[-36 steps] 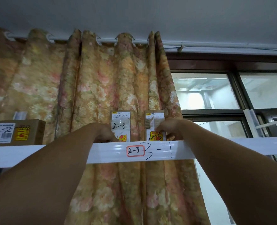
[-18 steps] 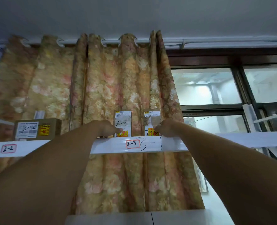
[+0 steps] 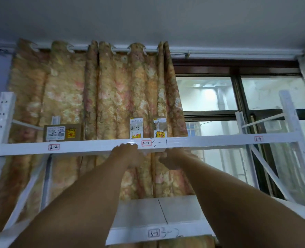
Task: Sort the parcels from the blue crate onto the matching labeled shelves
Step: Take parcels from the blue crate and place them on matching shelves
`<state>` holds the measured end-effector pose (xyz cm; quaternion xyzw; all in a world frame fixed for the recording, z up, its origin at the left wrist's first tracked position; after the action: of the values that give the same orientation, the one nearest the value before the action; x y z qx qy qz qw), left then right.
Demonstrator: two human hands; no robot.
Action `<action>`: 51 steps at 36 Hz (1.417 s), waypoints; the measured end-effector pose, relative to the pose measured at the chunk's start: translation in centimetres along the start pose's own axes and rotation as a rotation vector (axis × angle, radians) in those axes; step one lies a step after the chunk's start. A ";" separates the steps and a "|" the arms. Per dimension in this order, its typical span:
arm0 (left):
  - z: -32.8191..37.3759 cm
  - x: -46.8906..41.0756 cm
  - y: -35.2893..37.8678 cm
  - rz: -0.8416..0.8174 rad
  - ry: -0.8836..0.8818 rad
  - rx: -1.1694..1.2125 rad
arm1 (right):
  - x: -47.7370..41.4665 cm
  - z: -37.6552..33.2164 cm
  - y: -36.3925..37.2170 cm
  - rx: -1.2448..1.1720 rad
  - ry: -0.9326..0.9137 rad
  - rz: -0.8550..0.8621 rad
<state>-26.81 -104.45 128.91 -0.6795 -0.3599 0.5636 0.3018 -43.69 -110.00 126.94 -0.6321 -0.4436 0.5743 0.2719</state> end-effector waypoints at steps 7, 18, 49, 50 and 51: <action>2.2 9.4 0.2 -0.079 -0.018 0.078 | 10.4 0.6 0.4 0.051 -0.002 -0.103; 7.6 20.4 -3.4 -0.171 -0.023 0.077 | 21.3 2.7 -2.0 0.037 0.001 -0.170; 14.6 41.1 -5.3 -0.330 -0.220 0.052 | 40.3 5.5 -2.2 0.050 -0.214 -0.320; 13.6 41.9 -5.3 -0.334 -0.238 0.051 | 40.7 4.5 -1.7 0.046 -0.231 -0.319; 12.5 42.7 -5.2 -0.337 -0.251 0.054 | 41.1 3.4 -1.1 0.040 -0.242 -0.327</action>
<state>-35.40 -66.04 107.41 -0.5259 -0.4878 0.5949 0.3626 -49.45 -74.16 107.33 -0.4725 -0.5582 0.6029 0.3190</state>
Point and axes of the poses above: each hand's wrist, its own x-axis away from the middle knuckle, its own y-axis out of the palm, z = x × y, the point moved 9 cm from there along -x, towards the middle knuckle, and after that the axes turned 13 degrees about y, right-handed, at the moved point
